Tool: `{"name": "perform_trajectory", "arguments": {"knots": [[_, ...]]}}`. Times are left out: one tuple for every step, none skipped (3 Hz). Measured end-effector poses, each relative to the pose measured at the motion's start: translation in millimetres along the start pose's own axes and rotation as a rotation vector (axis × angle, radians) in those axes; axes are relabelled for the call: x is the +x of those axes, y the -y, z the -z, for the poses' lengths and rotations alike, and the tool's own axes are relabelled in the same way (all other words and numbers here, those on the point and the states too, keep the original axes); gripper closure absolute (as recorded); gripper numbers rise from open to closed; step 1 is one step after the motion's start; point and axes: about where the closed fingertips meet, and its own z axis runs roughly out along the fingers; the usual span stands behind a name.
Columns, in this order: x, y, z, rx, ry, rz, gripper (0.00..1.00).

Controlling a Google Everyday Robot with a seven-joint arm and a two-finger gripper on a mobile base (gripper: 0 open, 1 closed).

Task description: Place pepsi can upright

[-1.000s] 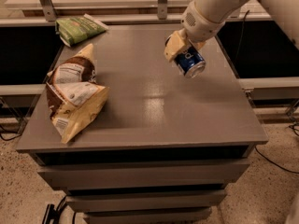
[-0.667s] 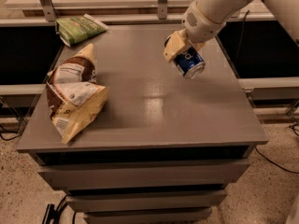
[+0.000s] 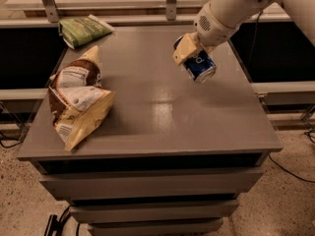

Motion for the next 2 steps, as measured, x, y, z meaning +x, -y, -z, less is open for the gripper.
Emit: {"name": "perform_trajectory", "arguments": {"knots": [[-3.0,-2.9,-2.0,-0.047,0.126,0.067,1.00],[-7.2,-2.7,0.7,-0.107,0.266,0.131,1.00]]}}
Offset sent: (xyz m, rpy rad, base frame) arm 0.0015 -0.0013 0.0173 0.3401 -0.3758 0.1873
